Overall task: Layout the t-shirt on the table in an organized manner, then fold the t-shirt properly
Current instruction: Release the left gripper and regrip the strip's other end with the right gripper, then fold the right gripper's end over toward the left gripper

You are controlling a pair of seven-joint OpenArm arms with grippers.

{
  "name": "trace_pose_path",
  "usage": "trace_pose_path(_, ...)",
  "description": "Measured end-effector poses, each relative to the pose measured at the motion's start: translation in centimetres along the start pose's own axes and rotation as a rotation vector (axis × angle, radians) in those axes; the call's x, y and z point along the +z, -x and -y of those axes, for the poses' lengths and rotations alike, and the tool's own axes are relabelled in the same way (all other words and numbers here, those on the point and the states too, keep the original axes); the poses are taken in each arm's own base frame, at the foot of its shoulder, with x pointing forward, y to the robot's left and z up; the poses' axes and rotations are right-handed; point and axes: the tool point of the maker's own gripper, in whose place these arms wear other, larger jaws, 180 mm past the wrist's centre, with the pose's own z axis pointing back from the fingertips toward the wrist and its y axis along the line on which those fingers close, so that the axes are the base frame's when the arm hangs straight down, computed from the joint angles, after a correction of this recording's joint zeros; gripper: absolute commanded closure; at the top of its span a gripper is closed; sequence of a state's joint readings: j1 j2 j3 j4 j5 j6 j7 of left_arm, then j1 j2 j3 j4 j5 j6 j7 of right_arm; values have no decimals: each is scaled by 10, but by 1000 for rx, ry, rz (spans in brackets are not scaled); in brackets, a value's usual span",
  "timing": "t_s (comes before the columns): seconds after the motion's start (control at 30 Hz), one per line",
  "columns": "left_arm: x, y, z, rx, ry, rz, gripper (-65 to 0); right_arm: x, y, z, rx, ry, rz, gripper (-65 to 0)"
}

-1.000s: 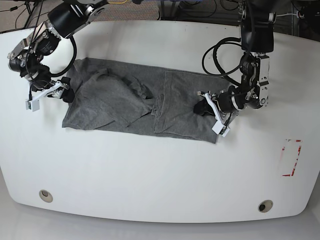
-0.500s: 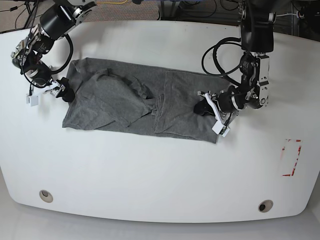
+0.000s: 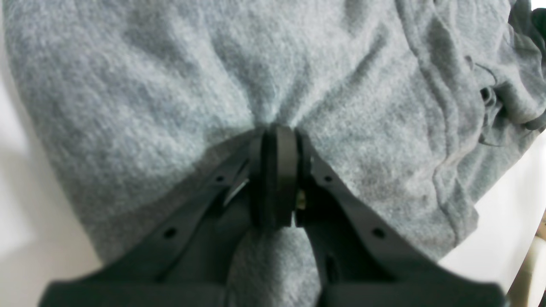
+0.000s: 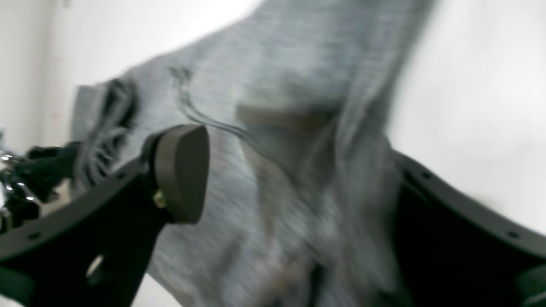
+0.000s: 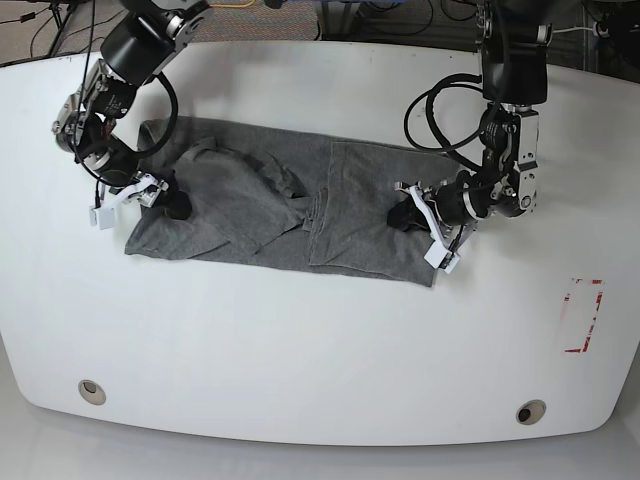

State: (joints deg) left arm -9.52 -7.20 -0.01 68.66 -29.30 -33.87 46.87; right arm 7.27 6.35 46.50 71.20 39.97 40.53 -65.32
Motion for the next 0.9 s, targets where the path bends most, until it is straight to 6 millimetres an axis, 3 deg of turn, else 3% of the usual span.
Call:
trace_pose_path(0.07, 0, 0, 0, 0, 0, 0, -22, -4, 1, -5, 12, -11, -5, -390)
trace_pose_path(0.13, 0, 0, 0, 0, 0, 0, -22, -7, 3, -8, 26, -16, -20, -289)
trace_pose_path(0.23, 0, 0, 0, 0, 1, 0, -22, -10, 9, -9, 36, -9, -46, -109)
trace_pose_path(0.27, 0, 0, 0, 0, 1, 0, -22, -11, 12, -10, 32, -11, -57, -14)
trace_pose_path(0.37, 0, 0, 0, 0, 1, 0, -22, -12, 17, -7, 29, -1, -70, 0)
trace_pose_path(0.43, 0, 0, 0, -1, -1, -2, -24, -11, 18, -6, 29, 2, -79, -25)
trace_pose_path(0.6, -1, 1, 0, 0, -2, -4, -24, 0, 7, -8, 108, 33, -78, -16)
trace_pose_path(0.9, -5, 5, 1, 91, -38, -14, -24, 22, -21, -56, 389, 49, -60, -5)
